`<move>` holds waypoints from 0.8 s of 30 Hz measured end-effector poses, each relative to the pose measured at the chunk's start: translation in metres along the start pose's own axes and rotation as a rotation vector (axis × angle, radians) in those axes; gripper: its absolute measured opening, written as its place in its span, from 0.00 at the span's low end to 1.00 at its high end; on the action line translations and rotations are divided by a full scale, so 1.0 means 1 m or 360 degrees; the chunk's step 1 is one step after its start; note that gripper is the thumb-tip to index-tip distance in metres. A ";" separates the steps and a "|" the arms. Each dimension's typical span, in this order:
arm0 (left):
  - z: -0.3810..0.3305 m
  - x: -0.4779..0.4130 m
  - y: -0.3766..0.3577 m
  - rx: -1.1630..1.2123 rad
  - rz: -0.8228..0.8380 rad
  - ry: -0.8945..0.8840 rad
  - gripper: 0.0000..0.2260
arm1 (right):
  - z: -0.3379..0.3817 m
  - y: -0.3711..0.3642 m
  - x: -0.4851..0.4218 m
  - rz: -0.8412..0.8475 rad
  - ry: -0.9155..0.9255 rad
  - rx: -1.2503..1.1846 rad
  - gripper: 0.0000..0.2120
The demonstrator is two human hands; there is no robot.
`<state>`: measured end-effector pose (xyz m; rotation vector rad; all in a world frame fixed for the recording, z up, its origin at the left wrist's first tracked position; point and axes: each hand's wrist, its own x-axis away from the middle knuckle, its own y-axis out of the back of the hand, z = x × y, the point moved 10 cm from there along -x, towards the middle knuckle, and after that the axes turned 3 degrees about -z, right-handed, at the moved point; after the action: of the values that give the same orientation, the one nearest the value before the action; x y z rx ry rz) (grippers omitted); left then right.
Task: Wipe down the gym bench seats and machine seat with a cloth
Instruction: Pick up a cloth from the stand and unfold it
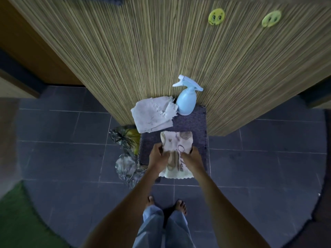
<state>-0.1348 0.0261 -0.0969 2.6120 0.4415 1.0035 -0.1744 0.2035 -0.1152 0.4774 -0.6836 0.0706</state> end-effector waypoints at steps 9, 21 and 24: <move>-0.072 0.042 0.023 0.0437 0.0095 -0.0229 0.13 | 0.068 0.052 0.048 -0.0005 0.0294 -0.0223 0.12; -0.265 0.175 0.037 0.0862 0.0731 -0.0555 0.13 | 0.231 0.183 0.164 -0.0087 0.1005 -0.0227 0.21; -0.287 0.195 0.020 0.0853 0.0877 -0.0645 0.16 | 0.236 0.214 0.180 -0.0301 0.1023 -0.0178 0.25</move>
<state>-0.1895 0.1331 0.2289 3.4254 -0.1499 0.4897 -0.2200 0.2717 0.2415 0.3793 -0.0106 0.0048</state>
